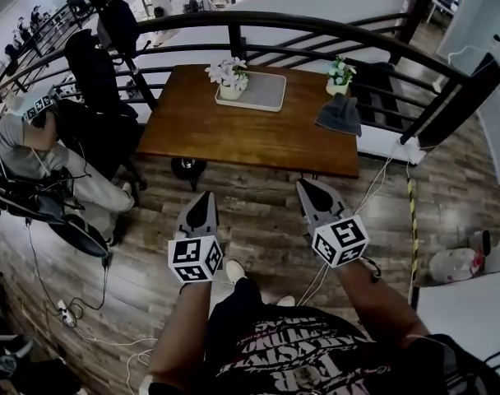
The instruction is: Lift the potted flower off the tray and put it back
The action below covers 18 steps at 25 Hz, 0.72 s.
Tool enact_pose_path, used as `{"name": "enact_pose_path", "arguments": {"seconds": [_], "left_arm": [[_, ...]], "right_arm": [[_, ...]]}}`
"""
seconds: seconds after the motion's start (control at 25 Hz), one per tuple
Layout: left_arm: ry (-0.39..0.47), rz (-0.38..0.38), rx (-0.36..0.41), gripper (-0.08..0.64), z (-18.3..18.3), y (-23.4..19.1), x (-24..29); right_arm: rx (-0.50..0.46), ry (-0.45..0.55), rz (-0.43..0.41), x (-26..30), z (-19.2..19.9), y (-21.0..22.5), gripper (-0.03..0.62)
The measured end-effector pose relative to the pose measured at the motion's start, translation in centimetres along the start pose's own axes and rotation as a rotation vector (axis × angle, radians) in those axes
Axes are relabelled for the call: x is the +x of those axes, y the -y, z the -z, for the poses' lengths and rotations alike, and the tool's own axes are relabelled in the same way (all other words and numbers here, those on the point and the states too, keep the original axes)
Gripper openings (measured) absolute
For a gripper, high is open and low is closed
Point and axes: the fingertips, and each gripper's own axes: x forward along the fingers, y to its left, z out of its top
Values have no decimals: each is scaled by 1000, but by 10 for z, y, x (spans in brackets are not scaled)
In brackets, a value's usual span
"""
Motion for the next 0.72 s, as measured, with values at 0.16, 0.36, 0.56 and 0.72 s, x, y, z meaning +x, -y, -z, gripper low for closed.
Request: {"name": "enact_pose_path", "arguments": {"seconds": [0.16, 0.36, 0.56, 0.72], "left_arm": [[-14, 32, 16, -2, -4, -23, 28], [-27, 56, 6, -2, -7, -56, 63], [-39, 89, -2, -2, -9, -81, 83], [-43, 114, -16, -2, -9, -99, 96]], "right_arm": [[-3, -21, 12, 37, 3, 0, -9], [-2, -43, 24, 83, 6, -1, -9], [3, -68, 43, 116, 9, -2, -9], [0, -72, 69, 136, 6, -4, -9]]}}
